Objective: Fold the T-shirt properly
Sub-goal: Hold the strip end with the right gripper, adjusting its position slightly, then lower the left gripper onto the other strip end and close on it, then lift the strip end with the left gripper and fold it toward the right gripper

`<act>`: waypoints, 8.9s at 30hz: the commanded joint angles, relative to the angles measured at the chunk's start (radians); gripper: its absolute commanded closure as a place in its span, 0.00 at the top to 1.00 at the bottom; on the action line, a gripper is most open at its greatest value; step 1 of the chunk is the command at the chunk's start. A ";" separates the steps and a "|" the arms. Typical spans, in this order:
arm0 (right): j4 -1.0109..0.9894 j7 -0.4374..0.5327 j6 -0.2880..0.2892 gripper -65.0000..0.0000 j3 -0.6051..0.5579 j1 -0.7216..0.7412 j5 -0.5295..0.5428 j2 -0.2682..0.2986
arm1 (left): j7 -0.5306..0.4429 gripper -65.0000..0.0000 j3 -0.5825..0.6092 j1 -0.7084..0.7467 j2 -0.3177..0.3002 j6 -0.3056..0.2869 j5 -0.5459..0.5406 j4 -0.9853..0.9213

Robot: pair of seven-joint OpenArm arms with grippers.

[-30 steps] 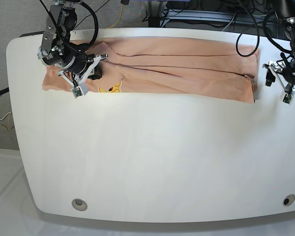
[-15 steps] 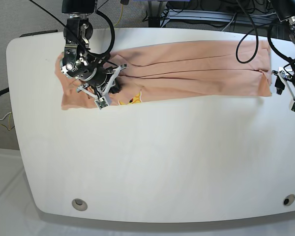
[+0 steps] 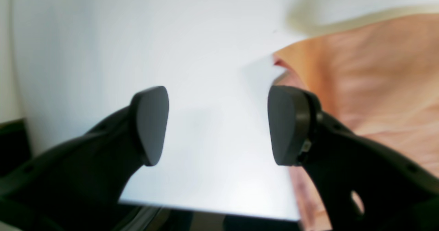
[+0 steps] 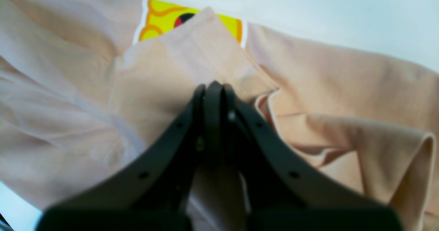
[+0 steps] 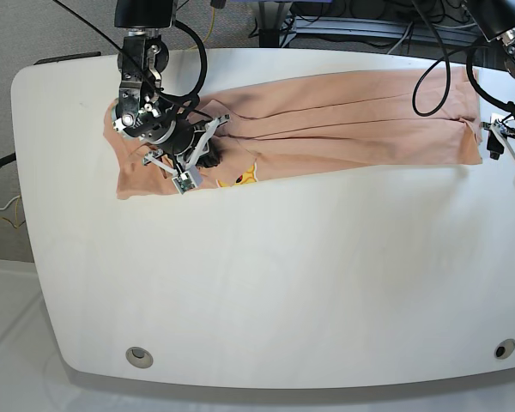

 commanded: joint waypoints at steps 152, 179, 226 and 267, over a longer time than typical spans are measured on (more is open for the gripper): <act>-0.034 -0.135 -0.070 0.00 0.236 0.002 -0.097 0.024 | -0.113 0.29 0.034 -0.014 0.228 0.002 -0.557 -0.411; -0.037 -0.135 -0.070 0.00 0.236 0.003 -0.096 0.018 | -0.145 0.04 0.086 -0.032 0.274 0.002 -0.561 -0.159; -0.033 -0.135 -0.070 0.00 0.236 -0.018 -0.091 0.018 | -0.352 0.06 0.648 -0.051 0.489 0.002 -0.557 -0.219; -0.031 -0.135 -0.070 0.00 0.236 -0.012 -0.096 0.018 | -0.392 0.54 0.668 -0.048 0.449 0.002 -0.561 -0.121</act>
